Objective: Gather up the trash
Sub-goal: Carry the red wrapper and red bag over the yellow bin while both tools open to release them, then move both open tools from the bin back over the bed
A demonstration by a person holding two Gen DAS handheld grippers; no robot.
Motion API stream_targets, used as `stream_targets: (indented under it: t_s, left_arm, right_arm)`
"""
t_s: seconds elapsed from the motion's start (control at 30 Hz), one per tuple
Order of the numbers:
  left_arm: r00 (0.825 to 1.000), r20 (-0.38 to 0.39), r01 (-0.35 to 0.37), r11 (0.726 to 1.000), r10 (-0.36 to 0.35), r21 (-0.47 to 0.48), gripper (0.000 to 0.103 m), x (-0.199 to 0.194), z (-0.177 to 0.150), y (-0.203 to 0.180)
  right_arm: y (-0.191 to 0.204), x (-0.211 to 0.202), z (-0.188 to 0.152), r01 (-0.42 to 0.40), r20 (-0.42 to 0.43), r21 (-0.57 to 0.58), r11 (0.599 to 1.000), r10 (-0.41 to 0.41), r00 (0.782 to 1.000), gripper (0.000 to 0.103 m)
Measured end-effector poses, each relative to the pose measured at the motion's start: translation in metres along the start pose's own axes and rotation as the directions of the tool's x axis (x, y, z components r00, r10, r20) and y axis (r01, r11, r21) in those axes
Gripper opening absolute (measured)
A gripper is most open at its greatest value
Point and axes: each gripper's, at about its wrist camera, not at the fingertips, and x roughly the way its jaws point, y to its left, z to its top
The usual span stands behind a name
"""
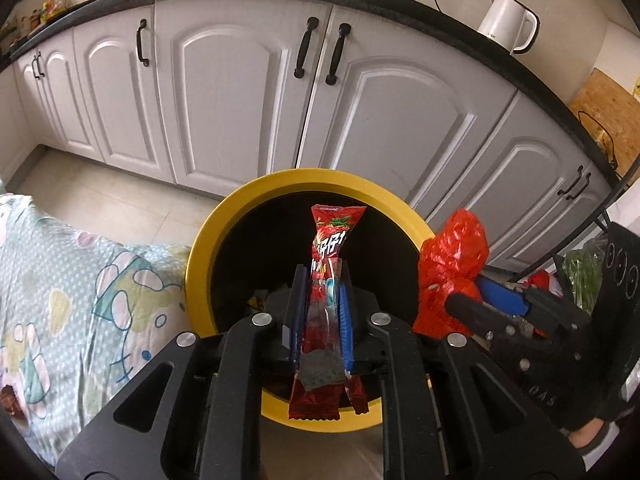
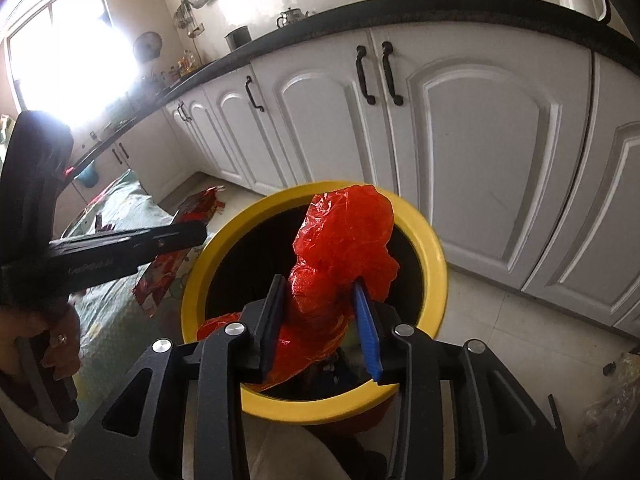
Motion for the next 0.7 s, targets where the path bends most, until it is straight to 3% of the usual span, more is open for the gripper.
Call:
stream_targets:
  t_s: [0.1,0.27,0.43,0.7]
  left_arm:
    - [1.000,-0.001,-0.004,1.000,0.004,-0.008,0.035,0.001,0.001,0.002]
    - [1.000,0.012,-0.014,0.999,0.015,-0.036,0.053,-0.003,0.001,0.010]
    - [0.998,0.039,-0.040,0.998,0.042,-0.052,0.089,-0.014,0.001,0.016]
    - [0.992,0.074,-0.101,0.994,0.104,-0.053,0.092,-0.035,-0.003,0.022]
  right_arm:
    - [0.000,0.003,-0.002,0.007,-0.011,0.003,1.000,-0.007,1.000,0.044]
    - [-0.010,0.001,-0.002,0.029,0.002,0.037,0.999,-0.029,1.000,0.056]
    - [-0.018,-0.006,0.001,0.045,0.027,0.068,0.997,-0.047,0.999,0.063]
    - [-0.022,-0.023,0.008,0.060,0.091,0.088,0.994,-0.068,0.993,0.073]
